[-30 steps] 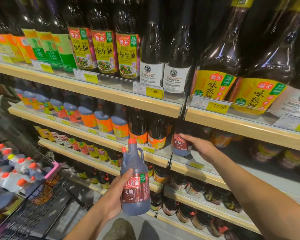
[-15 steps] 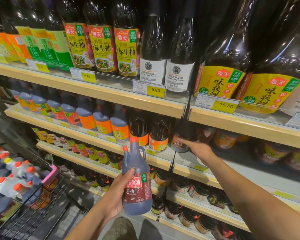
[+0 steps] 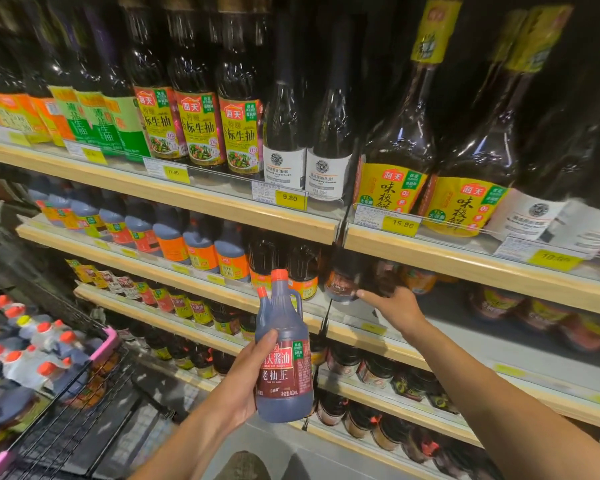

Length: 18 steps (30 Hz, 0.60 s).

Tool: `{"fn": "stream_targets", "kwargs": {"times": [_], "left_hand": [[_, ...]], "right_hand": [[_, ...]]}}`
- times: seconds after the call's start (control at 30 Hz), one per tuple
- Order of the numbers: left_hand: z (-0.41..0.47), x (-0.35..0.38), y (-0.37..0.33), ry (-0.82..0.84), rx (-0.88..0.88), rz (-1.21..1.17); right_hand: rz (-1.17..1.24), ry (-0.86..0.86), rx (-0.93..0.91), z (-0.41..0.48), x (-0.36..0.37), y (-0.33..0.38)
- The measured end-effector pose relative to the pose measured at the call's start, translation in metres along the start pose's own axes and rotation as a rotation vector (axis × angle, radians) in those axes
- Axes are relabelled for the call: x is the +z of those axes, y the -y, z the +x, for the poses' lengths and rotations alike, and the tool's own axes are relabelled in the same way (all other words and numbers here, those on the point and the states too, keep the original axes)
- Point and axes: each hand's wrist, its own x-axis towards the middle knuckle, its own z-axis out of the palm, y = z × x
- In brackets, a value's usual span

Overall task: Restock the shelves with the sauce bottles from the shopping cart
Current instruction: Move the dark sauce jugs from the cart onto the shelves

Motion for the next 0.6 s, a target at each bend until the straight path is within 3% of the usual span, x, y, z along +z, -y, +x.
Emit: {"fn": "stream_targets", "kwargs": {"times": [0.1, 0.37, 0.6], "left_hand": [[-0.013, 0.021, 0.0, 0.024, -0.019, -0.002], [-0.032, 0.075, 0.013, 0.097, -0.035, -0.03], [-0.031, 0.112, 0.033, 0.128, -0.033, 0.03]], "right_hand": [[0.078, 0.047, -0.021, -0.033, -0.012, 0.0], [0.247, 0.556, 0.095, -0.141, -0.039, 0.007], [0.213, 0.509, -0.007, -0.18, -0.047, -0.004]]}}
